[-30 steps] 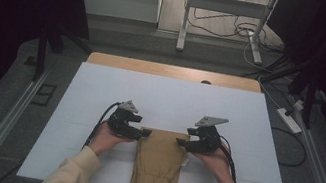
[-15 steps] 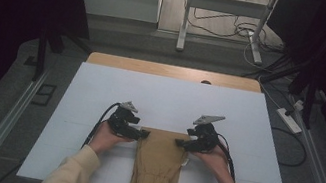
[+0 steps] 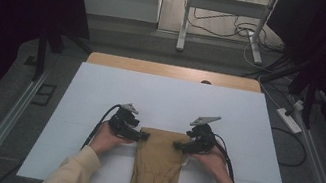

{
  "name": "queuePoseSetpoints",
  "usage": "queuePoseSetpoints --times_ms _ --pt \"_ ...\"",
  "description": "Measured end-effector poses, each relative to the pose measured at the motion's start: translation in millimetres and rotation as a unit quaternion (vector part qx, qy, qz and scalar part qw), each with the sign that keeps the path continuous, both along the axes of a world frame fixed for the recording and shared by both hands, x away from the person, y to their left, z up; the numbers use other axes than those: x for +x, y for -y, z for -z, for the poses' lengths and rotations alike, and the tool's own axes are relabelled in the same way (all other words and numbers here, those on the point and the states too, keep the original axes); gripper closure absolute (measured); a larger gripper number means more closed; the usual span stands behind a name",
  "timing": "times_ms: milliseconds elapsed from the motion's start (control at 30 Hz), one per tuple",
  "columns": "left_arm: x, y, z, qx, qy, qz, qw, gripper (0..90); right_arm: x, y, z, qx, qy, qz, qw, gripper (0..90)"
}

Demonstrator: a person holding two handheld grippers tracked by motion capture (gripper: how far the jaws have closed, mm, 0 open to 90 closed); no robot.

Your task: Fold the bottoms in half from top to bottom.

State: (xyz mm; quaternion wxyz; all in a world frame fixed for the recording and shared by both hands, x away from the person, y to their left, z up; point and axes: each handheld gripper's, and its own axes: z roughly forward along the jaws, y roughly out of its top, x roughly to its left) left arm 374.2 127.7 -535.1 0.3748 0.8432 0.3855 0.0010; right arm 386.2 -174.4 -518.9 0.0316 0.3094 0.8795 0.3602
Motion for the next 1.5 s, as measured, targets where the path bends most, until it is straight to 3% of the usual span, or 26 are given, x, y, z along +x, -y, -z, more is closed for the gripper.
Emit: queuePoseSetpoints --times_ms 333,467,667,833,1067,1500 --pt "-2.5 0.7 3.5 -0.011 0.004 0.008 0.9999 22.8 -0.4 -2.2 3.5 -0.005 -0.002 0.001 1.0 20.0" --pt "-4.9 1.7 3.7 -0.024 -0.007 0.025 0.9994 36.1 -3.0 -3.6 2.5 -0.002 -0.008 -0.01 0.9999 29.8" --pt "-8.1 4.2 1.9 -0.01 -0.005 0.025 0.9996 53.0 -5.6 -5.1 1.5 0.007 -0.028 -0.029 0.9992 53.3" --pt "-11.2 6.6 0.1 -0.008 0.002 0.034 0.9994 68.9 -10.8 -9.7 -0.9 0.004 -0.015 -0.043 0.999 68.5" --pt "-13.0 6.7 -3.5 -0.009 0.013 0.037 0.9992 72.5 -13.5 -11.0 -4.3 0.007 -0.005 -0.051 0.9987 76.1" --pt "-12.3 3.1 -17.4 -0.031 0.042 0.024 0.9983 72.7 -12.1 -7.2 -15.7 0.027 0.023 -0.041 0.9985 77.4"
